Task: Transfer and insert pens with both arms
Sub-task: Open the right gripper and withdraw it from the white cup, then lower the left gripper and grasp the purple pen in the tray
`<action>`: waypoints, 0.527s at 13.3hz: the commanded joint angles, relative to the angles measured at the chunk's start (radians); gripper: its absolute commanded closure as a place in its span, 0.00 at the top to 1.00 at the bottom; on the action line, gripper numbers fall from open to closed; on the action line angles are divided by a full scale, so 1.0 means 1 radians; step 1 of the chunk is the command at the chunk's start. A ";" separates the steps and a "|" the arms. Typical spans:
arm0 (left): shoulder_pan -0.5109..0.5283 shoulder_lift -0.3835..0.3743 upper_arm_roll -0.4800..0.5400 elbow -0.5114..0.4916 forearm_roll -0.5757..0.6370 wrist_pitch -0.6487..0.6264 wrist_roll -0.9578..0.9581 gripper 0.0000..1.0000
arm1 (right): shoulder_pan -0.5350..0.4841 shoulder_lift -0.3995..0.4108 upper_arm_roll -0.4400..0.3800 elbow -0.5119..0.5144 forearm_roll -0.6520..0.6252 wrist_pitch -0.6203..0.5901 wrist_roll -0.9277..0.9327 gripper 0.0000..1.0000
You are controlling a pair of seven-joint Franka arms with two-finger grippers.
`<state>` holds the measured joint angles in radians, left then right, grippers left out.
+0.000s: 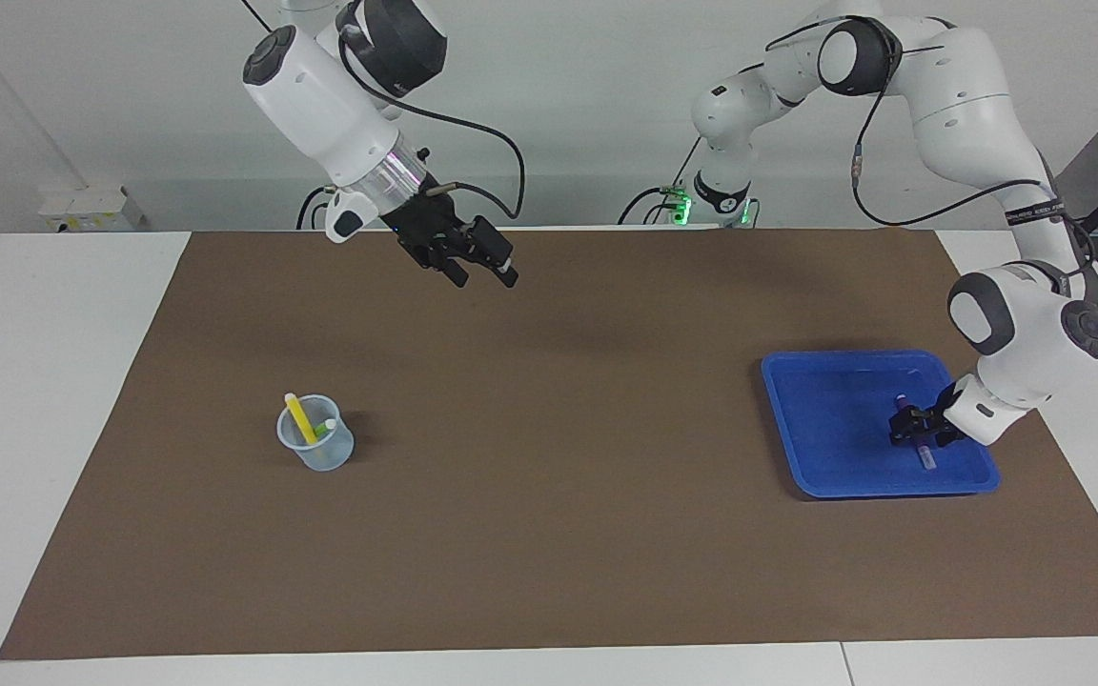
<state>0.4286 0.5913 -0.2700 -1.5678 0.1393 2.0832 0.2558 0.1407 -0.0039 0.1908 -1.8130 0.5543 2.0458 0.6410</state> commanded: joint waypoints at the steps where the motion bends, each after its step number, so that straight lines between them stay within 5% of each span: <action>1: 0.006 -0.004 0.006 -0.027 -0.007 0.031 0.033 0.82 | -0.004 -0.008 0.004 -0.006 0.024 0.011 0.017 1.00; 7: 0.006 -0.005 0.006 -0.032 -0.007 0.031 0.034 0.75 | 0.019 -0.008 0.006 -0.006 0.024 0.033 0.057 1.00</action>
<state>0.4310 0.5916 -0.2681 -1.5789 0.1393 2.0895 0.2710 0.1584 -0.0039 0.1913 -1.8130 0.5554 2.0585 0.6788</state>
